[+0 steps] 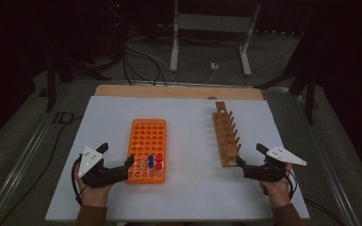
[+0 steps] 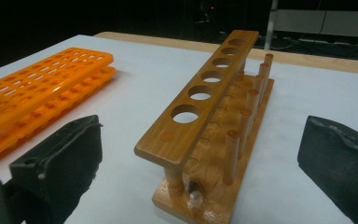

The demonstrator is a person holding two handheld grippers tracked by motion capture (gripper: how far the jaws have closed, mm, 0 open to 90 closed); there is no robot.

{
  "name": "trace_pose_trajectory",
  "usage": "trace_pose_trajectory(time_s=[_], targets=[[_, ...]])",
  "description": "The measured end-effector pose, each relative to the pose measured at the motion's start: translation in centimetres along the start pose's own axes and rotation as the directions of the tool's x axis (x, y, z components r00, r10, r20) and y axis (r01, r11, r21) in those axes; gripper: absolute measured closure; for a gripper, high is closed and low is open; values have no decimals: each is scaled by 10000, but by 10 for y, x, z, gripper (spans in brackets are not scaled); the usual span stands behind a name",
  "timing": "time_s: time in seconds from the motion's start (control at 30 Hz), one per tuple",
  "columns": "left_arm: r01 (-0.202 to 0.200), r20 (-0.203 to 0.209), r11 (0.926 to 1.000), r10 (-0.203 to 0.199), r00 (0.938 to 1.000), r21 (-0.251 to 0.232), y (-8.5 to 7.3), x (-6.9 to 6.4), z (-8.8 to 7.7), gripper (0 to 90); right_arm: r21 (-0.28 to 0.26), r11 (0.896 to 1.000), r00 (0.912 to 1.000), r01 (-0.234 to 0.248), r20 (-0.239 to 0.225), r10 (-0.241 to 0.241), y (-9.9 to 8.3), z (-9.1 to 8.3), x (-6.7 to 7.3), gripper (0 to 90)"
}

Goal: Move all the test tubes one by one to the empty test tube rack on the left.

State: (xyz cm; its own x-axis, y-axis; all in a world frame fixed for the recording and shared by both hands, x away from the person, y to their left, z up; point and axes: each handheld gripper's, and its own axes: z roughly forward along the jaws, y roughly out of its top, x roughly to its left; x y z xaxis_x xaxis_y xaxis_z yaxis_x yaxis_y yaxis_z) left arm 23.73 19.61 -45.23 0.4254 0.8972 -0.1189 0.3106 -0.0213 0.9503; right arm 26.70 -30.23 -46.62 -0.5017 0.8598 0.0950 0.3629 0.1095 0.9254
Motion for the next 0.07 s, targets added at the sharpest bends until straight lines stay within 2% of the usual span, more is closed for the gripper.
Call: trace_pose_trajectory(time_s=[0.07], targets=[[51,-18,10000,-51,10000,11,-1,0,0,7,-13,10000,10000,-8,14,8,0,0,0,0]])
